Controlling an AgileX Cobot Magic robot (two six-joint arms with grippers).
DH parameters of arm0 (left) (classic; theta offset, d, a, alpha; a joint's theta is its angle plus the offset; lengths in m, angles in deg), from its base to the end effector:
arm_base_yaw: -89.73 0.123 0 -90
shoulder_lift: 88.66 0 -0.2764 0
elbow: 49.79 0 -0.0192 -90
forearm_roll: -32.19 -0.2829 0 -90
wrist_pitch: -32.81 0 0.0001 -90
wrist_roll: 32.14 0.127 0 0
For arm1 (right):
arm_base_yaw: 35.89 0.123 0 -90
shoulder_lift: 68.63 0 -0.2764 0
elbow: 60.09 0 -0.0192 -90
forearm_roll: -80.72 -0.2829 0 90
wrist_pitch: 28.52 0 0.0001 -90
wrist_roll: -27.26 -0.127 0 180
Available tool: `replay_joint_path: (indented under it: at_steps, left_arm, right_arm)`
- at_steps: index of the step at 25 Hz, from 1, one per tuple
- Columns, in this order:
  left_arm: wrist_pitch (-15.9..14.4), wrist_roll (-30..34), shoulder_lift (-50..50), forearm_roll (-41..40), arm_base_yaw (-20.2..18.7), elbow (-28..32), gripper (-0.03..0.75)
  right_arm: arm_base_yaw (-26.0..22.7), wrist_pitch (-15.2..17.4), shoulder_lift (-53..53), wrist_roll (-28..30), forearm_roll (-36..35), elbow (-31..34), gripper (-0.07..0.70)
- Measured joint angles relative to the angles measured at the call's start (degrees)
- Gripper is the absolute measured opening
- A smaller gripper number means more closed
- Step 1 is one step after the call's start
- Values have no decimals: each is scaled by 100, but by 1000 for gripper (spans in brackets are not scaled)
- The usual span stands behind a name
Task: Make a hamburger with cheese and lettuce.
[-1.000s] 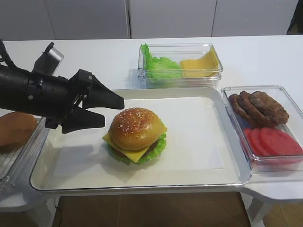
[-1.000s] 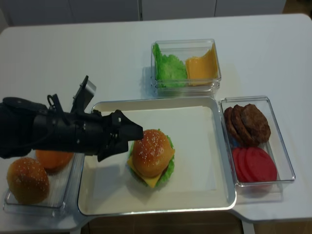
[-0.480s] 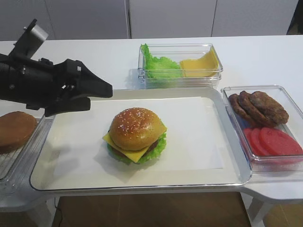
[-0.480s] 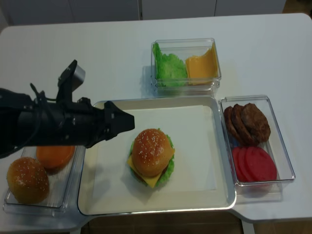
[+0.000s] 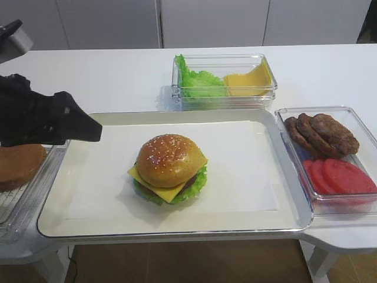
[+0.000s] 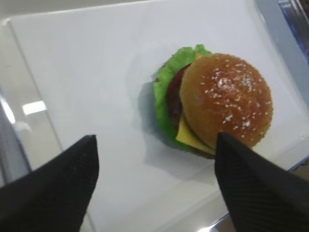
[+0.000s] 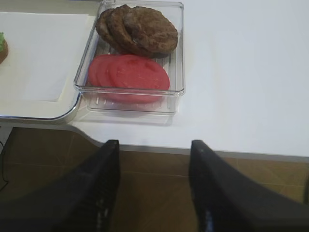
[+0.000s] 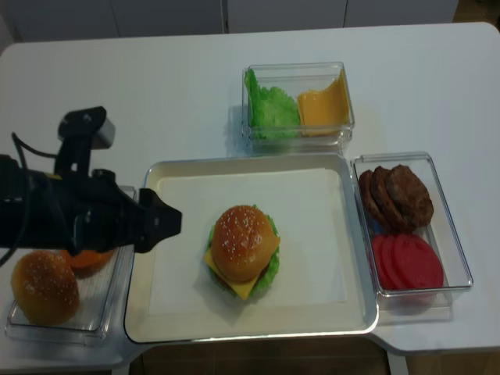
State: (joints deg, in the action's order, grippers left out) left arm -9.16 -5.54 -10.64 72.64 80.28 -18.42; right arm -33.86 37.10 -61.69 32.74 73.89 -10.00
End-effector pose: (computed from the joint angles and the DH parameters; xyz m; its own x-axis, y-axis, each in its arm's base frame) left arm 0.2705 -0.1009 0.2252 -0.8321 0.0467 -0.5527 0.3188 0.8557 -0.4077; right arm 0.0584 0.0158 0.2585 -0.5305 -0.0648 -0.8452 -0.1512 0.9883 0.0191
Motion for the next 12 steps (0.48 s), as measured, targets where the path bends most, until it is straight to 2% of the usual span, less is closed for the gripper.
replay_joint_path:
  at_steps: [7,12]
  left_arm:
    - [-125,-1592,-625,-2004,0,0,546]
    - [-571,-2571,-1074,-3365,0,0,532]
  right_arm:
    - [0,0,0,0,0,0,371]
    - [0,0,0,0,0,0,371]
